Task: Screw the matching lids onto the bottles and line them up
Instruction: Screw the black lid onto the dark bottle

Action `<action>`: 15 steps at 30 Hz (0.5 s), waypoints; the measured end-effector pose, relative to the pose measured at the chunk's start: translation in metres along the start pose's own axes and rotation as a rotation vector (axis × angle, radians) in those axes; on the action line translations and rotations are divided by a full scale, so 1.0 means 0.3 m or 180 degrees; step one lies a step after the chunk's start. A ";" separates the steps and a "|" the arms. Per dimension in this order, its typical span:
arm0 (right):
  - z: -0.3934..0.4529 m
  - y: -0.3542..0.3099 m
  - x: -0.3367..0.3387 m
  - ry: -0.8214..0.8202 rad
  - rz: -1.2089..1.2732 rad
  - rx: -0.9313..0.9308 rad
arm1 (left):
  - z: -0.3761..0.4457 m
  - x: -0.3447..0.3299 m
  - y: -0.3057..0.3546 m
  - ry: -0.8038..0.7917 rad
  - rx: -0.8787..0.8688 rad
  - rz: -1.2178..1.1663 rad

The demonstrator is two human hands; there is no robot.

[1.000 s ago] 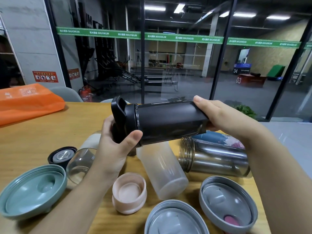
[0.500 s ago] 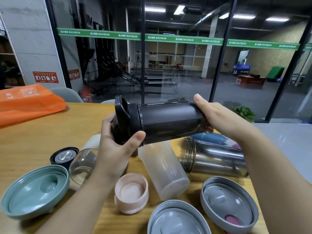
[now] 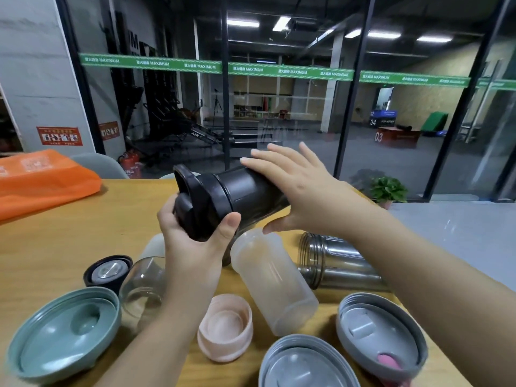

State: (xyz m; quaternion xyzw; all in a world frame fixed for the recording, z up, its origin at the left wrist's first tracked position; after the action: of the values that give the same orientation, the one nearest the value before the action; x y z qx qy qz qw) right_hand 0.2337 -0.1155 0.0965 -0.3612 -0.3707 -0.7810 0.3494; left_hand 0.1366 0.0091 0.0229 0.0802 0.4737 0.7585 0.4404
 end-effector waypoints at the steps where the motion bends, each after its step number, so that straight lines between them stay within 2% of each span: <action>1: 0.014 -0.014 0.004 0.0185 -0.0130 0.0101 | -0.001 -0.003 0.000 -0.0021 0.0001 0.0004; 4: 0.045 -0.026 0.010 0.0562 -0.0391 0.0209 | 0.003 -0.002 -0.008 -0.0092 -0.0006 0.0093; 8: 0.064 0.016 -0.018 0.0531 -0.0298 -0.0011 | 0.011 0.002 -0.026 -0.0235 0.0213 0.0138; 11: 0.074 0.091 -0.078 0.0336 0.0168 -0.0409 | -0.004 -0.019 -0.029 -0.0449 0.0222 0.0339; 15: 0.080 0.211 -0.153 0.0219 0.1035 -0.1302 | -0.004 -0.034 -0.041 -0.0689 -0.0030 0.0677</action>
State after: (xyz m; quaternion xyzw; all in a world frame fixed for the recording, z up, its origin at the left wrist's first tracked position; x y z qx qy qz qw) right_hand 0.3152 -0.1131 0.0905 -0.4524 -0.1301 -0.7852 0.4024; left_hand 0.1492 0.0027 0.0156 0.2091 0.4087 0.7900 0.4064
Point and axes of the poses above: each hand's wrist, its own z-axis towards the middle knuckle, its own x-axis out of the back of the hand, y = z × x, the point moved 6 cm from there along z, towards the middle knuckle, and after that the axes turned 5 degrees about -z, right-handed, at the moved point
